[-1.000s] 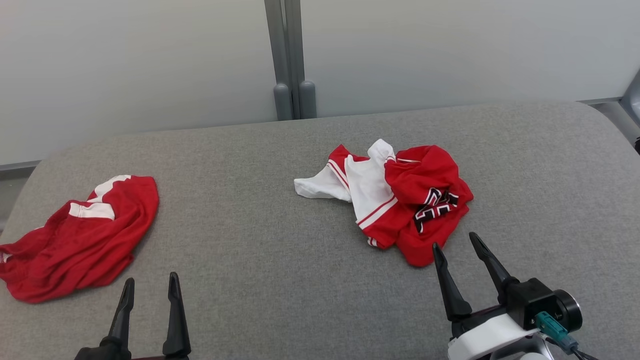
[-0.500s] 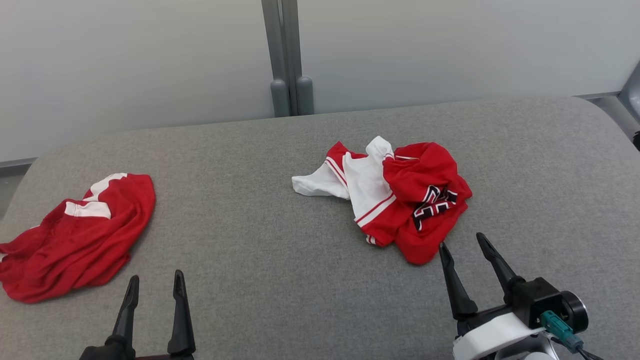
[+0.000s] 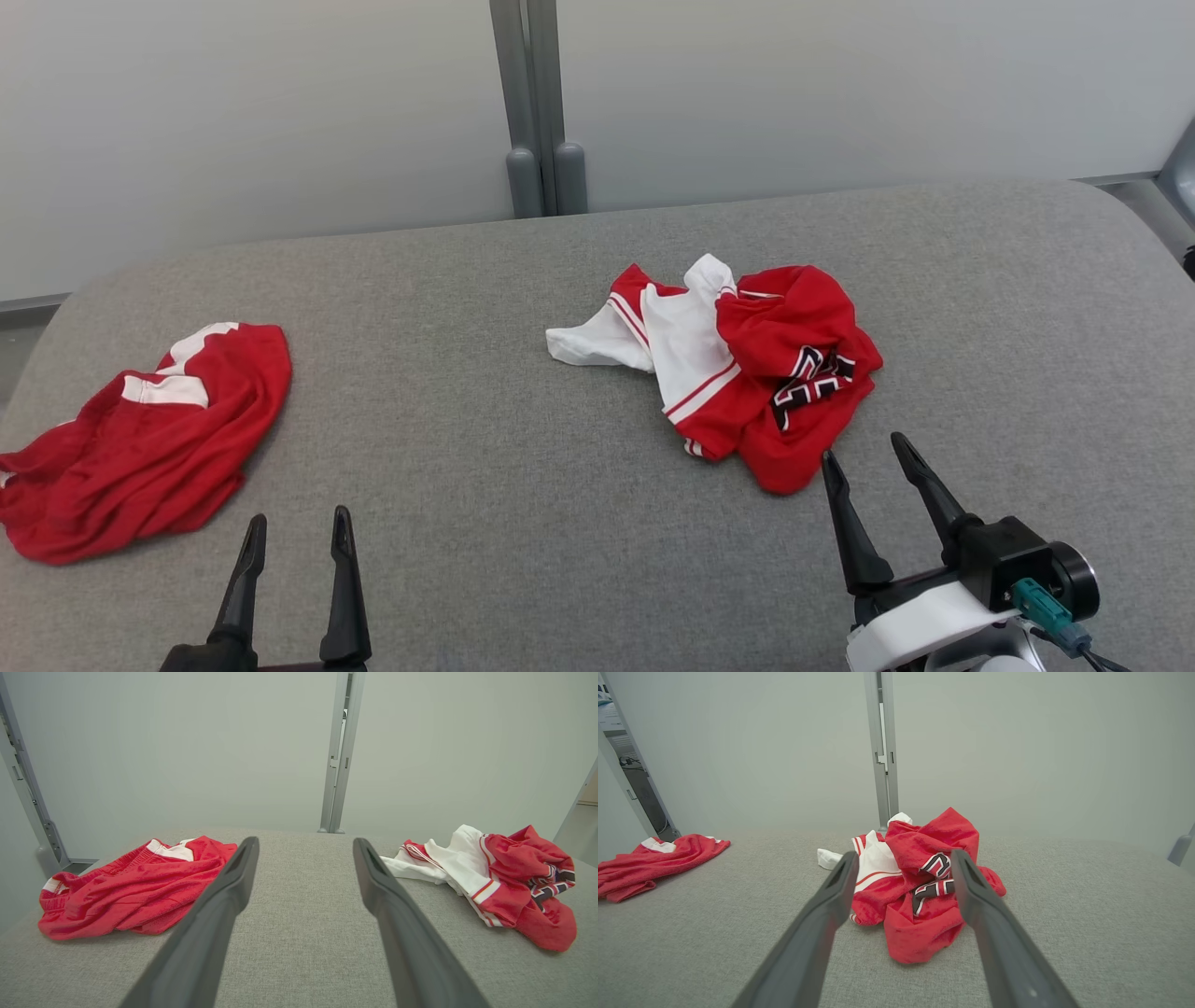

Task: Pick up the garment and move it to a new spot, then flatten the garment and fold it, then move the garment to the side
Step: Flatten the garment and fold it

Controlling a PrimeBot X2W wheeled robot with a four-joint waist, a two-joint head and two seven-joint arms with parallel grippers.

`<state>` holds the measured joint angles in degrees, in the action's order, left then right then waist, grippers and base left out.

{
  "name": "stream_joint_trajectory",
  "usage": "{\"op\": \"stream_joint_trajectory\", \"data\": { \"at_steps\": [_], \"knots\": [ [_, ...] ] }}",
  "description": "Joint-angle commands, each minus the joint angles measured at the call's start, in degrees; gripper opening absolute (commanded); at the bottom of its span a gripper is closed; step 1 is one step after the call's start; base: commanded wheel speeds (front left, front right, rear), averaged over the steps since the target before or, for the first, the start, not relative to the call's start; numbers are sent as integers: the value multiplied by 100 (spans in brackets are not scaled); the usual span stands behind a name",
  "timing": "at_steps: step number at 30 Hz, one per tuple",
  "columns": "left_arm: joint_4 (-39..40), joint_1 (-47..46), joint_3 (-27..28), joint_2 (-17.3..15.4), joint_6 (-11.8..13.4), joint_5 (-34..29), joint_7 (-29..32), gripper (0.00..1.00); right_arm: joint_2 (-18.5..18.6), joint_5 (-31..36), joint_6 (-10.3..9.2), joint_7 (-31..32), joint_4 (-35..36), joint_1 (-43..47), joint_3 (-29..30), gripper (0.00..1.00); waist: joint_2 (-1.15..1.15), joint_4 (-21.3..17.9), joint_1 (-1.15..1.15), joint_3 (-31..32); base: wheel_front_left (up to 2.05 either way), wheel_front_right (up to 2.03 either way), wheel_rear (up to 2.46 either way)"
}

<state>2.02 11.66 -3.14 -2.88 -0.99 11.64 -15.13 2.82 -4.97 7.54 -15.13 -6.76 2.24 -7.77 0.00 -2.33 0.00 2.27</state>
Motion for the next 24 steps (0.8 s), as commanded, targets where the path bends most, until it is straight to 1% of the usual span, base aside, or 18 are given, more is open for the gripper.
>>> {"op": "stream_joint_trajectory", "data": {
  "at_steps": [1,5,10,14,20,24],
  "knots": [
    [-6,-58,19,-2,3,-19,-2,100,12,-33,-10,-3,9,-20,5,100,0,7,0,-1,0,0,0],
    [-22,-74,41,-2,-20,-64,-2,100,12,-51,-10,-3,-2,-33,-11,100,0,23,0,-2,0,0,0],
    [14,-56,-17,-2,33,-117,-2,100,12,-37,-10,-3,-4,-47,-12,100,0,27,0,-5,0,0,0],
    [-7,-73,-60,-2,24,-71,-2,100,13,-23,-10,-3,9,-83,-17,100,0,11,0,-52,0,0,0],
    [-142,-245,-232,-3,-144,-67,-2,100,13,-7,-10,-3,42,-154,-11,100,0,-34,0,-248,0,0,0],
    [-335,-495,-471,-3,-305,16,-2,100,13,20,-10,-3,97,-241,72,100,0,-105,0,-460,0,0,0]
  ]
}}
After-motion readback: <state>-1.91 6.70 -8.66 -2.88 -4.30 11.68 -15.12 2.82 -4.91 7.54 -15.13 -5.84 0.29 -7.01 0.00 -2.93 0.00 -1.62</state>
